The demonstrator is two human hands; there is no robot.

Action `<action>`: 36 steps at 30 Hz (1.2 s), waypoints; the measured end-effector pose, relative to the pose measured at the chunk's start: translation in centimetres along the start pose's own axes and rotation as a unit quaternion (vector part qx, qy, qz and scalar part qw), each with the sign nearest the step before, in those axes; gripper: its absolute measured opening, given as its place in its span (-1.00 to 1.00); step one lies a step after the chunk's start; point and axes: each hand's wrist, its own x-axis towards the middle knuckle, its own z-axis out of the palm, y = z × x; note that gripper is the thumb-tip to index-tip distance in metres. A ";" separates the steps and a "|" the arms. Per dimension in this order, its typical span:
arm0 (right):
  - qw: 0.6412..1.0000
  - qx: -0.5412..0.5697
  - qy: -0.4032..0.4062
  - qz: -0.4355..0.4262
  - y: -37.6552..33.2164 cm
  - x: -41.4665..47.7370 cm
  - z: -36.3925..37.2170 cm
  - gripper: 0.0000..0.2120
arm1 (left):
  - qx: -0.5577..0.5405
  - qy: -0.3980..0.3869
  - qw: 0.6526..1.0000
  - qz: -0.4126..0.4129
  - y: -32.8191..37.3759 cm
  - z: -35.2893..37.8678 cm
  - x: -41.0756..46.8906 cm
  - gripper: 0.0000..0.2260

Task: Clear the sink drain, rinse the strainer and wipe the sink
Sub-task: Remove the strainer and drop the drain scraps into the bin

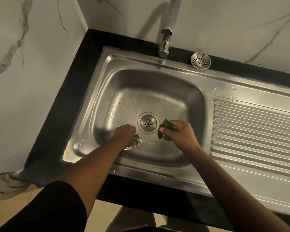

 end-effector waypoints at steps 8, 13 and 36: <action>0.999 0.041 0.014 0.009 0.3 -3.7 -2.0 -0.87 | -0.005 -0.061 0.998 0.001 2.0 -1.1 0.2 -0.69; 0.999 0.050 0.021 0.011 0.9 -4.7 -2.3 -0.87 | -0.004 -0.059 0.996 -0.071 1.4 -1.3 0.5 -0.37; 0.997 0.071 0.019 0.013 0.3 -5.5 -1.6 -0.89 | 0.109 -0.037 0.986 0.124 2.8 0.7 -0.5 -0.72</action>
